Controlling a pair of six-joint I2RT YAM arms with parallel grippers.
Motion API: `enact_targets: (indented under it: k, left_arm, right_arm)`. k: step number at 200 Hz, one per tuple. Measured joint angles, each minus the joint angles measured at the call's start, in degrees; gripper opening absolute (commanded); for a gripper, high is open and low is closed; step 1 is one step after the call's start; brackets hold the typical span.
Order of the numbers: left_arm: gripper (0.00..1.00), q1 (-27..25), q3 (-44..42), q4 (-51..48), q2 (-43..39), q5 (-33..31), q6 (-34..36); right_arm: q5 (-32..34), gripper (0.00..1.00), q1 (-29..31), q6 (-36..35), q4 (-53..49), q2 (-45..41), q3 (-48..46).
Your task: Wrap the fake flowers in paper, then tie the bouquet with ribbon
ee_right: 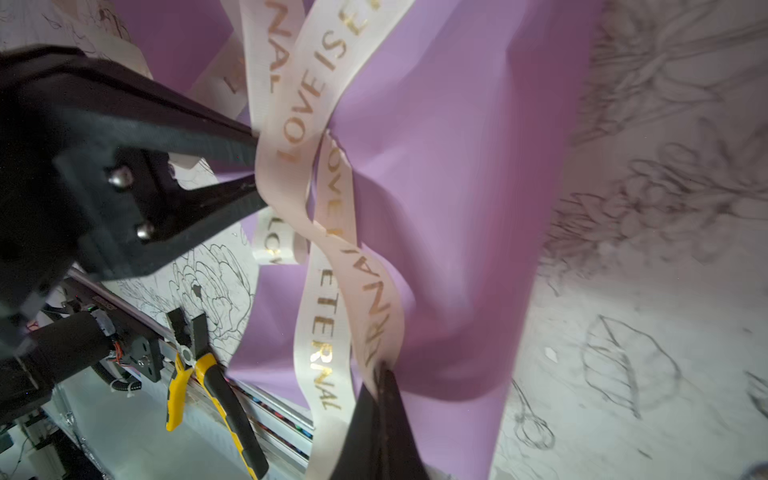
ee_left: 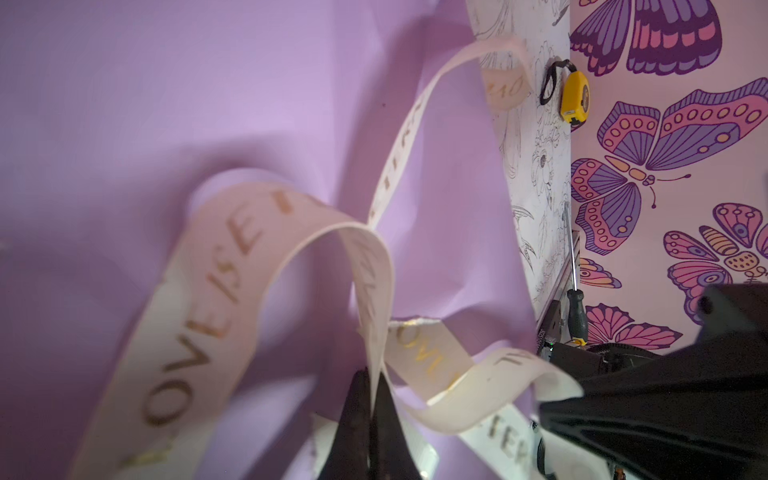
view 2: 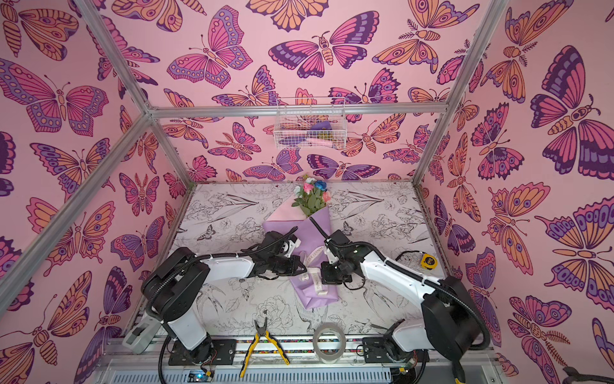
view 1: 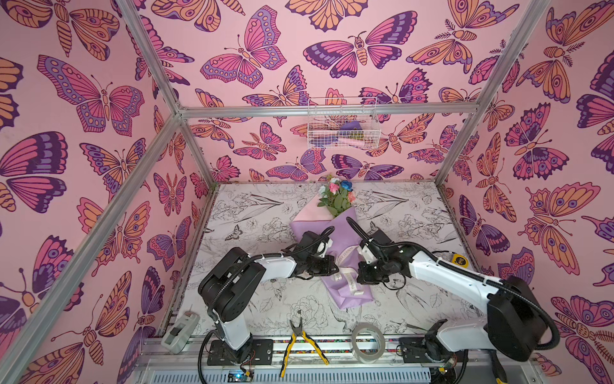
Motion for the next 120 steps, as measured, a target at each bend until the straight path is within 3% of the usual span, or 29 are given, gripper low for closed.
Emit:
enact_targets:
  k: [45,120]
  left_arm:
    - [0.0,0.0,0.5,0.2,-0.3,0.2,-0.5]
    - [0.0,0.0,0.5,0.6,1.0,-0.8,-1.9]
  right_arm:
    - [0.6,0.0,0.0,3.4,6.5,7.7,-3.9]
    - [2.4,0.0,0.0,3.4,5.1,8.2,-2.7]
